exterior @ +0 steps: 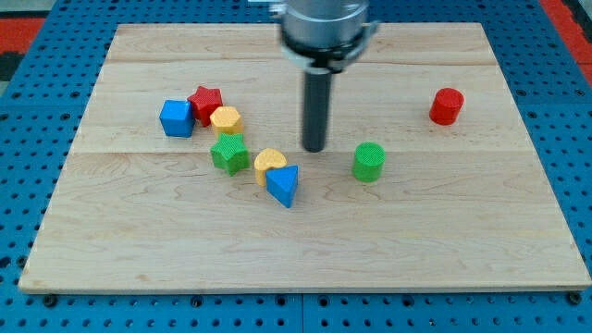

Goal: Move the green circle towards the bottom right

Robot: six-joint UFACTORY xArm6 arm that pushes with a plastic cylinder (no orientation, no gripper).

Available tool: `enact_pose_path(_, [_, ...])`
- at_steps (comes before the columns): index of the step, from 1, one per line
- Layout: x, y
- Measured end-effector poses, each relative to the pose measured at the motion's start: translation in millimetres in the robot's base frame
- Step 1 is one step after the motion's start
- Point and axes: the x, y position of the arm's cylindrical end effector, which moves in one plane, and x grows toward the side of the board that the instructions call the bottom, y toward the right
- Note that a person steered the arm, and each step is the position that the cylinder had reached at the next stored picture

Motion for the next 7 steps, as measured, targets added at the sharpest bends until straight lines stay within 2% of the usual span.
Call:
enact_pose_path(1, [-54.0,14.9])
enact_pose_path(2, [-36.0,49.6])
enact_pose_path(3, [-23.7,36.0])
enact_pose_path(4, [-30.6,26.4])
enact_pose_path(5, [-12.7,59.9])
enact_pose_path(6, [37.5,47.8])
enact_pose_path(7, [65.3,-31.3])
